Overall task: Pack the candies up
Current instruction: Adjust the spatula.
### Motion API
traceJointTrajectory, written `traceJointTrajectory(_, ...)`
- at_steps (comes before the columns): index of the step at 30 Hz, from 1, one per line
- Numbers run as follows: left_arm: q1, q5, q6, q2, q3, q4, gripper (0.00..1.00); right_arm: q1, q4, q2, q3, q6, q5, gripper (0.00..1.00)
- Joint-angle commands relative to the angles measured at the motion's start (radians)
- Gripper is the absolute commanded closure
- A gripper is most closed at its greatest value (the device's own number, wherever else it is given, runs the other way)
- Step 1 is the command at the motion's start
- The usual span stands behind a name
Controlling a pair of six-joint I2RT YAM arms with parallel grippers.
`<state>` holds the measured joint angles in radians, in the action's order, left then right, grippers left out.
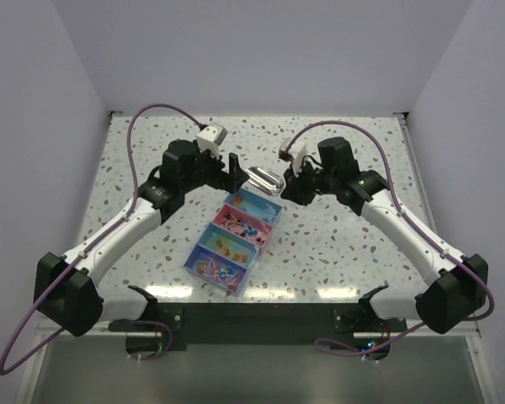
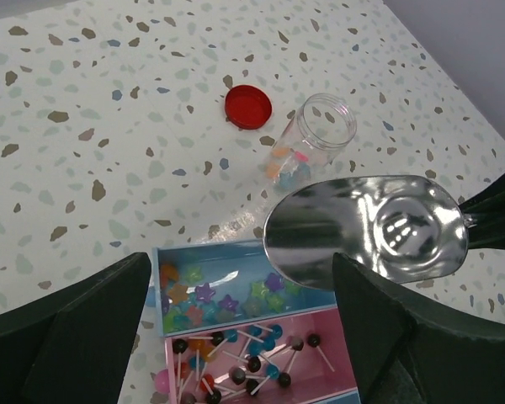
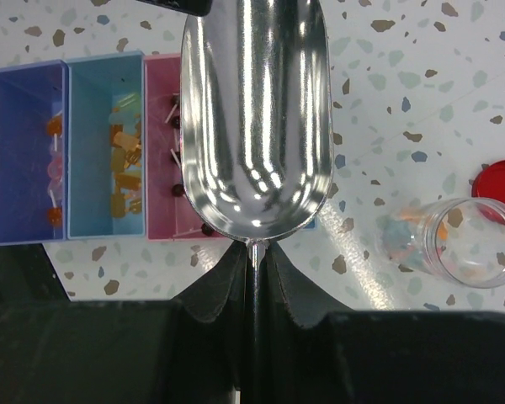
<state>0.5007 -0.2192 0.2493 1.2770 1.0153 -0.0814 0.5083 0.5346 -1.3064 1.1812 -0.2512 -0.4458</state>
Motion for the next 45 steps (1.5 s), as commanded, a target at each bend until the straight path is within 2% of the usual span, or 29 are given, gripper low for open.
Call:
traceJointTrajectory(1,0.002,-0.054,0.041,0.024,0.062,0.003,0.07,-0.005,-0.059,0.010,0.005,0.004,-0.056,1.00)
traceJointTrajectory(6,0.002,-0.025,0.067,0.068,0.092,-0.040,0.11,-0.005,-0.048,0.012,0.003,-0.006,-0.062,1.00)
traceJointTrajectory(8,0.002,-0.014,0.071,0.090,0.101,-0.064,0.16,-0.005,-0.047,0.013,0.003,-0.007,-0.065,1.00)
traceJointTrajectory(15,-0.005,-0.003,0.074,0.156,0.128,-0.133,0.45,-0.005,-0.058,0.032,0.023,0.010,-0.065,1.00)
traceJointTrajectory(21,-0.014,0.000,0.077,0.189,0.123,-0.162,0.56,-0.005,-0.091,0.041,0.044,0.043,-0.076,1.00)
traceJointTrajectory(28,-0.022,-0.035,0.081,0.217,0.115,-0.179,0.59,-0.005,-0.096,0.030,0.096,0.058,-0.094,1.00)
traceJointTrajectory(31,-0.034,-0.086,0.096,0.219,0.117,-0.166,0.57,-0.004,-0.068,0.009,0.121,0.038,-0.103,1.00)
traceJointTrajectory(34,-0.091,-0.189,0.134,0.211,0.108,-0.123,0.54,-0.005,-0.056,-0.004,0.115,0.024,-0.125,1.00)
traceJointTrajectory(38,-0.194,-0.438,0.252,0.202,0.052,-0.023,0.51,-0.005,-0.097,0.007,0.075,0.027,-0.125,1.00)
traceJointTrajectory(41,-0.243,-0.569,0.324,0.211,0.022,0.049,0.51,-0.005,-0.125,0.006,0.066,0.029,-0.131,1.00)
traceJointTrajectory(45,-0.251,-0.644,0.372,0.228,0.026,0.106,0.51,-0.005,-0.150,-0.014,0.063,0.027,-0.149,1.00)
